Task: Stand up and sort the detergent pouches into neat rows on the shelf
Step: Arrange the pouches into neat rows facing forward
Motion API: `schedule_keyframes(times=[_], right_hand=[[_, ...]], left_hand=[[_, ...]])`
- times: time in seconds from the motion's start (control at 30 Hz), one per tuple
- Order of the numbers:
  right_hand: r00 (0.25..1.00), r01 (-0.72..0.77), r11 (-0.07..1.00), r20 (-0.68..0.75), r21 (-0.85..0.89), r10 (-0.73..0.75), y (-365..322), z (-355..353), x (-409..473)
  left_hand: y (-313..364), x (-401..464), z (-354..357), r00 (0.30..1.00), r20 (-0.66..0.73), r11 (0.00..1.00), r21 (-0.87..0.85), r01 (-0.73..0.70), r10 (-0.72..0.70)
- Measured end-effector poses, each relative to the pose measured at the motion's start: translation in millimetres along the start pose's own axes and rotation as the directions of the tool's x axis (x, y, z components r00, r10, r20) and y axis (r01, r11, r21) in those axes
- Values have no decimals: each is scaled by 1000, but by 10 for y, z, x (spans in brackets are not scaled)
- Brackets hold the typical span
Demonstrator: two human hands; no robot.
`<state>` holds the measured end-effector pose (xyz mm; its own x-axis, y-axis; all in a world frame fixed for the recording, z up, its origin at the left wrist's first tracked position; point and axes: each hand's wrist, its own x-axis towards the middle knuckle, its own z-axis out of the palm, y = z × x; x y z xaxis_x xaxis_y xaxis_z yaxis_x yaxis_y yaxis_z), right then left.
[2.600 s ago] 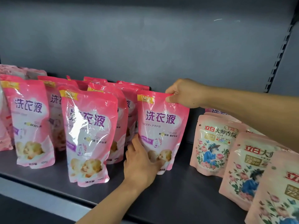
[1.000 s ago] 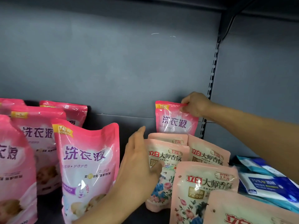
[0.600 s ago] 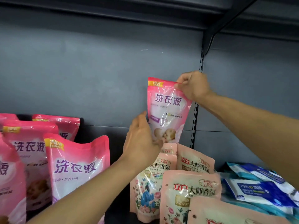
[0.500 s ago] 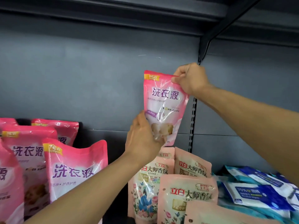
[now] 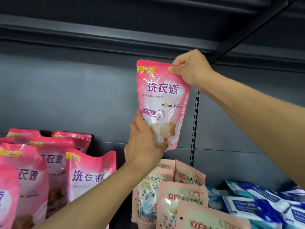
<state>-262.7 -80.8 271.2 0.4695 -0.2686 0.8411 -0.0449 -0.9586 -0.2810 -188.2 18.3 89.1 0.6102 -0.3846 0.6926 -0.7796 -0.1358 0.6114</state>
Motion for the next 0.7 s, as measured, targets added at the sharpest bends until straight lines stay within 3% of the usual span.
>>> schedule_keyframes(times=[0.27, 0.7], right_hand=[[996, 6, 1000, 85, -7, -5, -646, -58, -544], [958, -129, 983, 240, -133, 158, -1341, 773, -1632]], left_hand=[[-125, -735, -501, 999, -9, 993, -112, -39, 39], [-1191, -1766, -1168, 985, 169, 988, -141, 66, -42]])
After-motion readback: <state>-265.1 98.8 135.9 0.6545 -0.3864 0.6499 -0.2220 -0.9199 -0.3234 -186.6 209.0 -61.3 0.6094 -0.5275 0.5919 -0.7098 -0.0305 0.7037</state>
